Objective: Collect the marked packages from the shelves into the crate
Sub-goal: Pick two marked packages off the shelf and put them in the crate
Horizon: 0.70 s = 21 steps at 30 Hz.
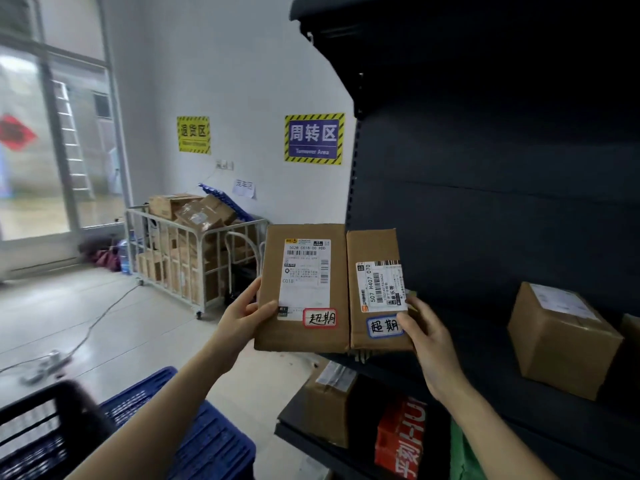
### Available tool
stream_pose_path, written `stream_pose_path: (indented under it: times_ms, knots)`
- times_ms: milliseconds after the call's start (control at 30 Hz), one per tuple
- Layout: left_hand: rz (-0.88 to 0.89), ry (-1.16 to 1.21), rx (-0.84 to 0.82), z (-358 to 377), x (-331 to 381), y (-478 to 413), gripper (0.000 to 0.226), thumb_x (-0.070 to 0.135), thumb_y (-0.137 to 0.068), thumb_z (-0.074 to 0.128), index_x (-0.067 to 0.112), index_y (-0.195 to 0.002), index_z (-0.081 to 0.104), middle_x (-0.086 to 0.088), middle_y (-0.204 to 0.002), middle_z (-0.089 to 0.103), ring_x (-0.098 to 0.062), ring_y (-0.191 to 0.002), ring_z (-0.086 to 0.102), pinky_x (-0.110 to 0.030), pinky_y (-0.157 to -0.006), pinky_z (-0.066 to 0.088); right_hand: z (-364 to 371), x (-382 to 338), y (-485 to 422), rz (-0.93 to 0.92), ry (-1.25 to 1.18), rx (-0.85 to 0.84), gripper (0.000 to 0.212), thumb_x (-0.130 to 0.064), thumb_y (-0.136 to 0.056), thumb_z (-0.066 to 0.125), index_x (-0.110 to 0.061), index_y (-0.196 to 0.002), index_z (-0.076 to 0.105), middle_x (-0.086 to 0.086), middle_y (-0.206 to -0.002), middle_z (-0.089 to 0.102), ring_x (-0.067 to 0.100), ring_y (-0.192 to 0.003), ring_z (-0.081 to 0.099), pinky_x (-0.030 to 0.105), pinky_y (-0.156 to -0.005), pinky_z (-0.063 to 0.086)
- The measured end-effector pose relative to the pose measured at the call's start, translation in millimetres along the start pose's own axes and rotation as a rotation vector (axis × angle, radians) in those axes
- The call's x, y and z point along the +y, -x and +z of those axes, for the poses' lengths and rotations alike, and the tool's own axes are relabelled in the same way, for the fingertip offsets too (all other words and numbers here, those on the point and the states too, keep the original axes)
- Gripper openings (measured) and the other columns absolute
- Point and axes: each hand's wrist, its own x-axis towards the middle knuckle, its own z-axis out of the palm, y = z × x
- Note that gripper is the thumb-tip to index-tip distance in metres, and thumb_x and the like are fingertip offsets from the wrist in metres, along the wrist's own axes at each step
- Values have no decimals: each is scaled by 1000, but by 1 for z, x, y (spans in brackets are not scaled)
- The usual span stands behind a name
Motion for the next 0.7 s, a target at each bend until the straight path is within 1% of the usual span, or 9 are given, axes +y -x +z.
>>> stream_pose_path:
  times_ms: [67, 133, 233, 300, 367, 400, 467, 567, 700]
  knots:
    - [-13, -6, 57, -24, 2, 12, 48, 25, -87, 61, 51, -123, 43, 5, -102, 74, -11, -90, 70, -23, -66, 56, 26, 5, -5, -12, -10, -25, 31, -30, -83, 62, -38, -113, 59, -18, -101, 69, 1, -93, 66, 13, -68, 52]
    - [-16, -19, 141, -61, 5, 30, 45, 23, -87, 61, 53, -117, 46, 6, -96, 75, -10, -86, 71, -22, -63, 57, 66, 7, -9, -9, -30, -76, 29, -22, -86, 61, -39, -108, 58, -18, -95, 70, 0, -87, 67, 12, -63, 52]
    - [-42, -50, 266, -119, 12, 60, 55, 22, -87, 63, 44, -132, 40, -4, -102, 74, -17, -90, 71, -31, -73, 58, 132, 9, -10, 11, -56, -164, 28, -18, -86, 60, -41, -102, 58, -13, -95, 70, 3, -83, 68, 15, -60, 53]
    - [-48, -69, 332, -160, 17, 83, 59, 20, -87, 63, 40, -137, 38, -8, -104, 73, -22, -93, 71, -37, -79, 57, 179, 11, -6, 33, -74, -235, 29, -17, -88, 58, -39, -106, 56, -6, -104, 66, 11, -89, 68, 23, -66, 56]
    - [-70, -91, 401, -200, 23, 108, 58, 20, -87, 63, 40, -136, 39, -8, -102, 73, -24, -92, 71, -38, -79, 57, 226, 13, 1, 62, -91, -297, 33, -17, -89, 57, -37, -115, 52, 2, -111, 63, 20, -98, 65, 37, -80, 56]
    - [-81, -97, 433, -220, 25, 121, 56, 20, -88, 63, 42, -134, 40, -6, -100, 74, -25, -90, 71, -38, -78, 57, 250, 14, 5, 73, -96, -325, 34, -17, -89, 56, -34, -118, 50, 3, -112, 62, 21, -100, 64, 40, -84, 55]
    - [-98, -103, 499, -257, 28, 147, 52, 19, -88, 62, 43, -130, 42, -5, -97, 74, -25, -88, 72, -37, -76, 58, 296, 16, 13, 94, -109, -374, 34, -15, -90, 55, -33, -119, 49, 4, -112, 61, 21, -99, 63, 37, -82, 54]
    - [-131, -120, 590, -311, 29, 187, 53, 17, -89, 61, 39, -132, 40, -8, -101, 72, -25, -90, 70, -38, -78, 58, 365, 21, 27, 128, -125, -458, 32, -13, -90, 55, -37, -111, 51, 2, -109, 64, 16, -93, 65, 25, -70, 53]
    - [-184, -139, 693, -373, 25, 238, 49, 21, -89, 62, 43, -128, 42, -9, -103, 72, -27, -91, 71, -40, -77, 58, 445, 31, 50, 157, -98, -567, 32, -18, -90, 56, -39, -114, 52, -4, -100, 70, 11, -84, 69, 24, -65, 52]
